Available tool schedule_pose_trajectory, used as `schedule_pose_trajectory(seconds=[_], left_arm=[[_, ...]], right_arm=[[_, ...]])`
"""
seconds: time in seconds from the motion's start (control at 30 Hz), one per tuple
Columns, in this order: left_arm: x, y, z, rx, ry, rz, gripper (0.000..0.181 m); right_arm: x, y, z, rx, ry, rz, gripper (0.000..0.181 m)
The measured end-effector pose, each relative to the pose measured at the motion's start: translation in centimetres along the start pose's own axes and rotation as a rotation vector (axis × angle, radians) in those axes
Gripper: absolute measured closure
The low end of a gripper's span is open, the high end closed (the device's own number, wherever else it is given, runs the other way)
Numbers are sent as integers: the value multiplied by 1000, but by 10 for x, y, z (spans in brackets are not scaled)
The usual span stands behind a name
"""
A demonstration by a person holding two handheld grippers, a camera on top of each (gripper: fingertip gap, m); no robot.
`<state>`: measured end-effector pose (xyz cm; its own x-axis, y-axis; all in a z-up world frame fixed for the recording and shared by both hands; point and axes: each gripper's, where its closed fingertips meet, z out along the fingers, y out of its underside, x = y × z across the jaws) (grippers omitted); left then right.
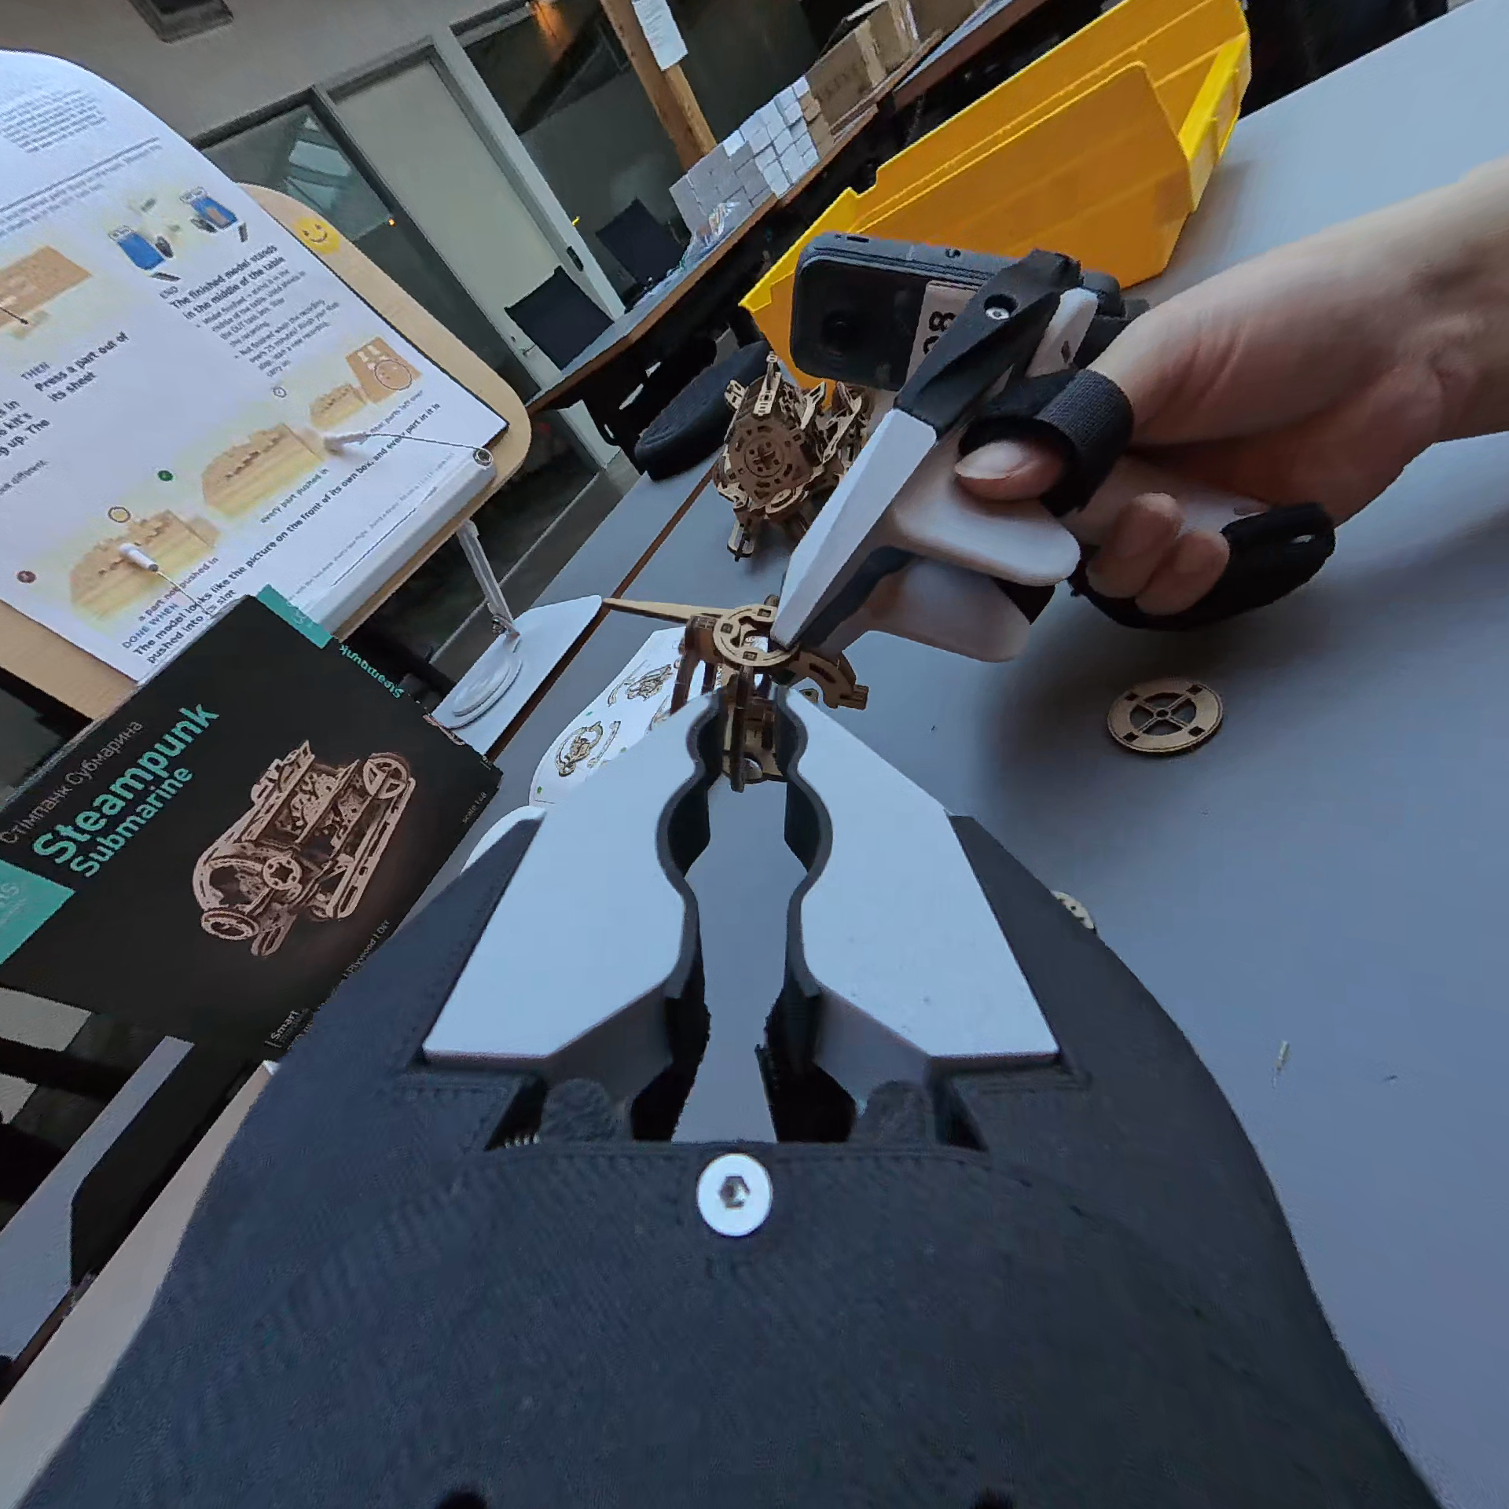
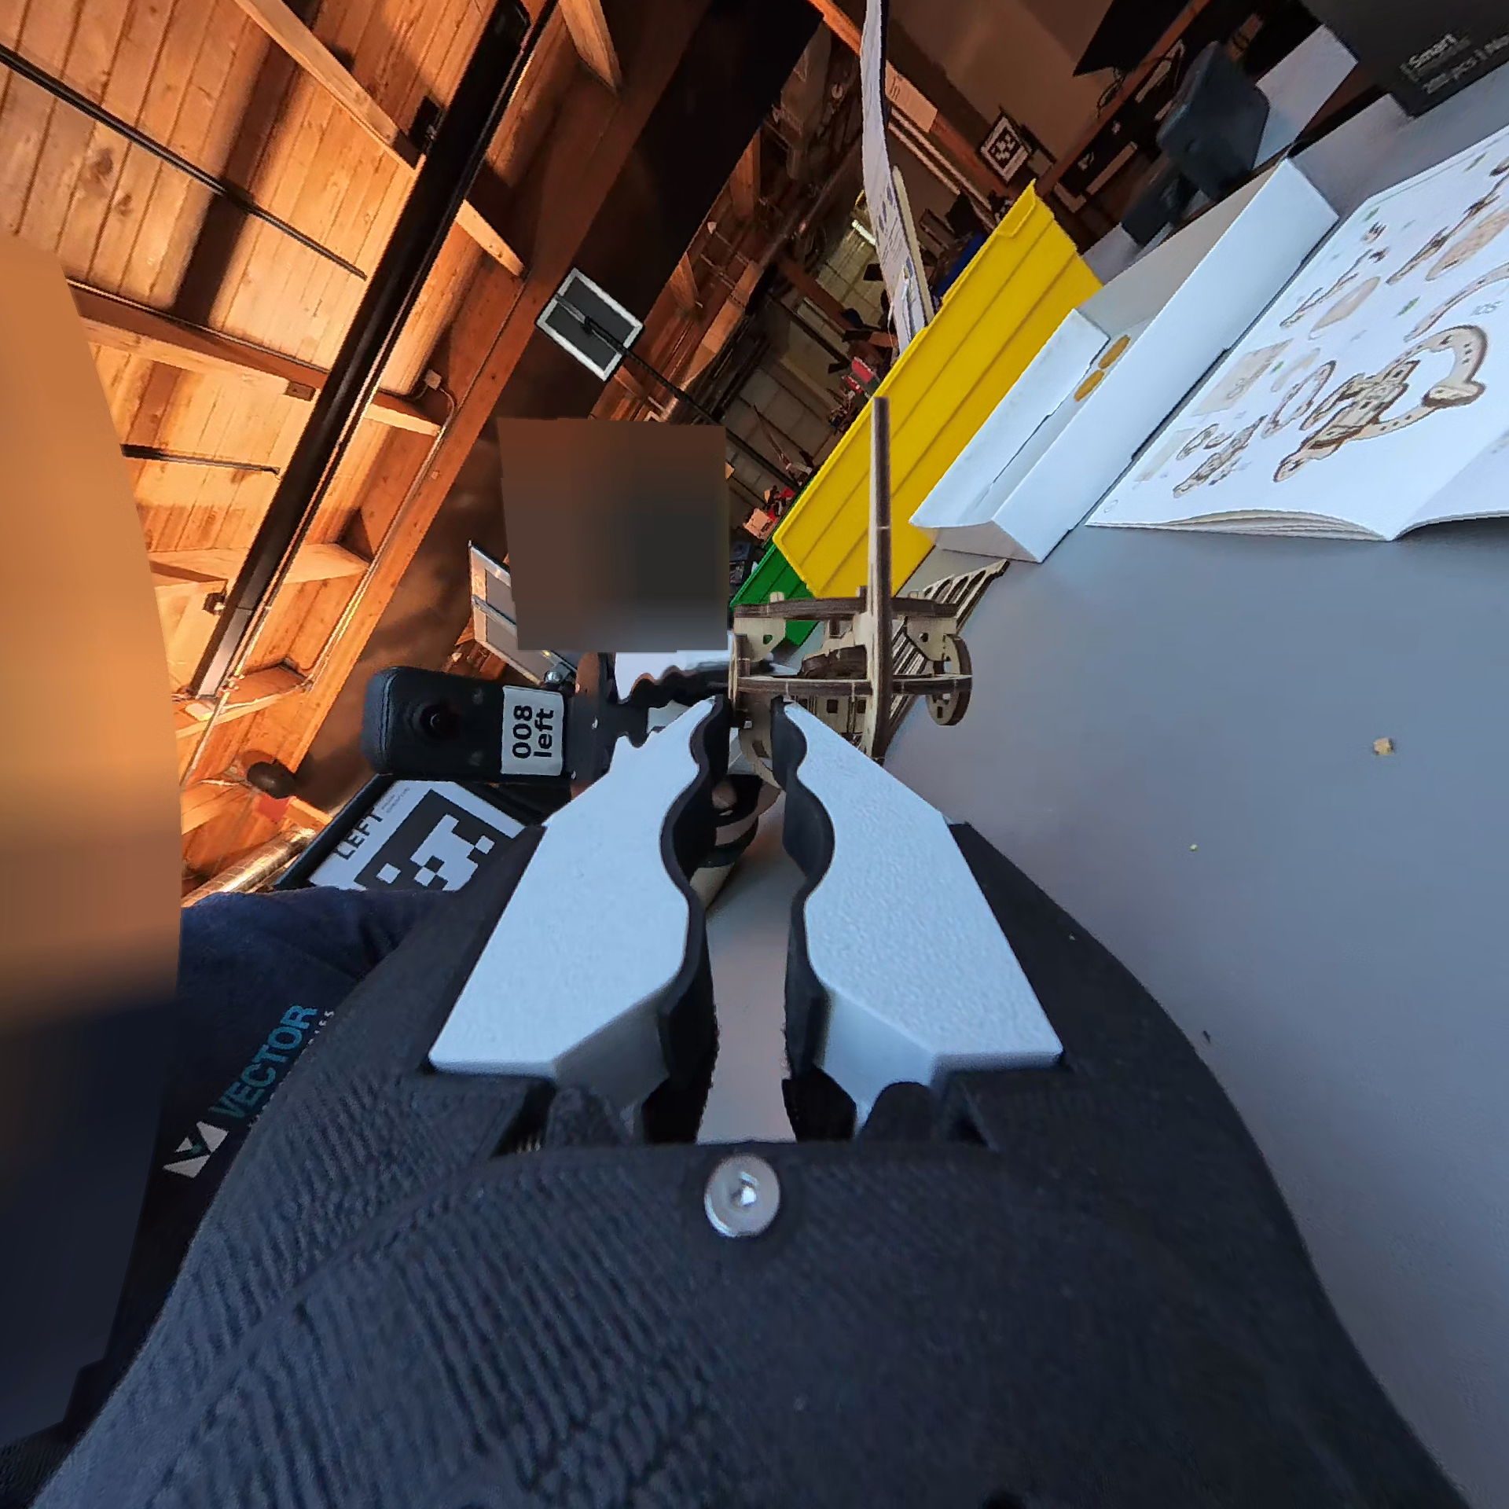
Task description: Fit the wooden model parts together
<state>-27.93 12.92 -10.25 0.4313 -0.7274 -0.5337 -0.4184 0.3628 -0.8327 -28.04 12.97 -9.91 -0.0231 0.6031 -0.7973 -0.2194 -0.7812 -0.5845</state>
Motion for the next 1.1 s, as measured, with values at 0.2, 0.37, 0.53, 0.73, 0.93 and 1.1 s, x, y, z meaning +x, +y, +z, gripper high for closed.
schedule_pose_trajectory(seconds=[0.2, 0.37, 0.53, 0.73, 0.93, 1.1], left_arm=[[2, 2, -1, 1, 18, 40, 180], [-1, -5, -6, 32, 21, 37, 180], [-1, -7, -6, 40, 4, 77, 181], [0, -9, -6, 41, -8, 101, 181], [2, -9, -5, 39, -6, 122, 181], [3, -10, -5, 41, -9, 145, 181]], right_arm=[[-1, 3, 1, -27, -23, 29, 174], [-12, 1, 3, -34, -65, 19, 168], [-18, 0, 2, -24, -103, 67, 157], [-14, 1, 2, -26, -84, 71, 170], [-12, 3, 1, -46, -72, 53, 172], [-13, 5, 0, -56, -68, 37, 174]])
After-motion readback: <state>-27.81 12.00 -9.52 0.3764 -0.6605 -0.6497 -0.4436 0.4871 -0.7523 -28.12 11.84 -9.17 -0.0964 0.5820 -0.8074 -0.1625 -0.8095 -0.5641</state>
